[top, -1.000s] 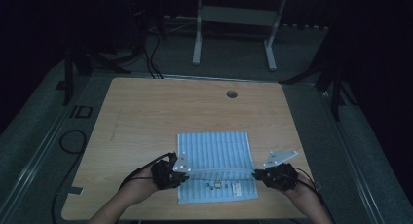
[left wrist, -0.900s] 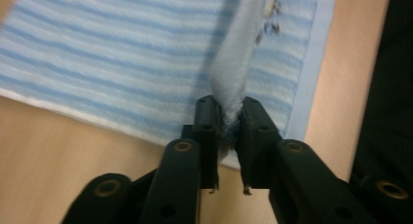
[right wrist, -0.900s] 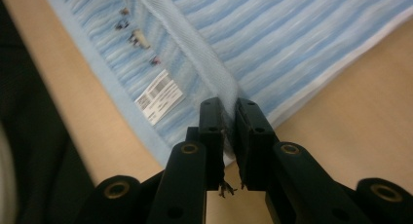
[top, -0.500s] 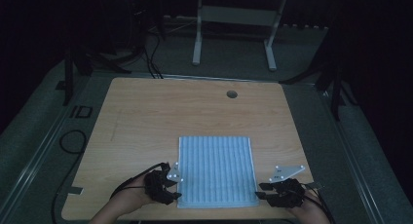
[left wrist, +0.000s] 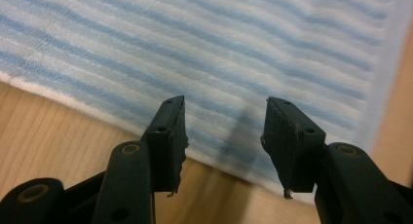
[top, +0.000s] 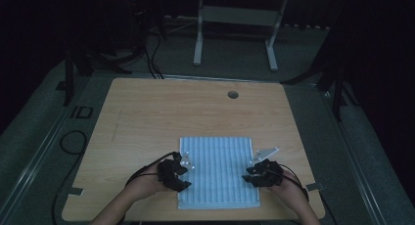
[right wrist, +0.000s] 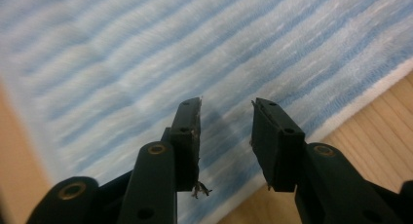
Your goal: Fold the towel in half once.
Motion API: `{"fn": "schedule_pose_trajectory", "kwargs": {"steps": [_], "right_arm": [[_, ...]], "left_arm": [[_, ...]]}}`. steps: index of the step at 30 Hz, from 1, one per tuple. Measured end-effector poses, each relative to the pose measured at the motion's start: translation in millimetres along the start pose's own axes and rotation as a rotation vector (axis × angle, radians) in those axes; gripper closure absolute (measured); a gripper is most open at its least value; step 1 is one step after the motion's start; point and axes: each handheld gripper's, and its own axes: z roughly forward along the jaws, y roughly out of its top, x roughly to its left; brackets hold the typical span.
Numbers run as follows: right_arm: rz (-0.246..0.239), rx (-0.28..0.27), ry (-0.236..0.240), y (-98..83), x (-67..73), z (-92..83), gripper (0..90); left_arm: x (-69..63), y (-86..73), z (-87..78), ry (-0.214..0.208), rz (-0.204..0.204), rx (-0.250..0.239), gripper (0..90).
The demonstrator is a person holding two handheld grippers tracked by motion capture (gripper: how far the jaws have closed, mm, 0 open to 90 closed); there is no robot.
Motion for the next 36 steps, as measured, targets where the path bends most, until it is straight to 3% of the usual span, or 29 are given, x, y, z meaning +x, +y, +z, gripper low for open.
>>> {"fn": "schedule_pose_trajectory", "kwargs": {"steps": [6,17,23,25,28,32,33,36], "right_arm": [[0.002,0.022,0.027,1.8,-7.5,9.3,59.9],[0.009,0.028,0.016,13.4,-24.5,16.0,59.4],[0.019,0.03,0.02,17.4,-30.5,18.0,58.1],[0.019,0.036,0.024,18.3,-29.5,17.2,56.7],[0.006,0.022,0.038,22.5,-28.6,9.6,55.7],[-0.002,0.009,-0.011,33.1,-35.9,-3.5,55.6],[-0.003,0.007,-0.026,36.0,-39.0,-6.1,55.6],[0.013,-0.005,-0.078,51.4,-61.5,-16.8,55.6]], "left_arm": [[8.1,0.3,8.8,-0.012,-0.016,0.003,50.1],[22.0,7.8,12.1,0.003,-0.035,0.016,49.8],[25.7,10.3,12.5,0.001,-0.043,0.023,49.4],[26.1,11.3,10.7,-0.018,-0.06,0.018,46.9],[31.5,14.0,0.6,0.005,-0.06,0.016,46.1],[44.6,17.9,-12.9,0.053,-0.08,0.0,45.7],[55.5,20.1,-18.9,0.081,-0.101,-0.003,45.7],[75.5,24.1,-24.4,0.11,-0.146,0.002,45.7]]}}
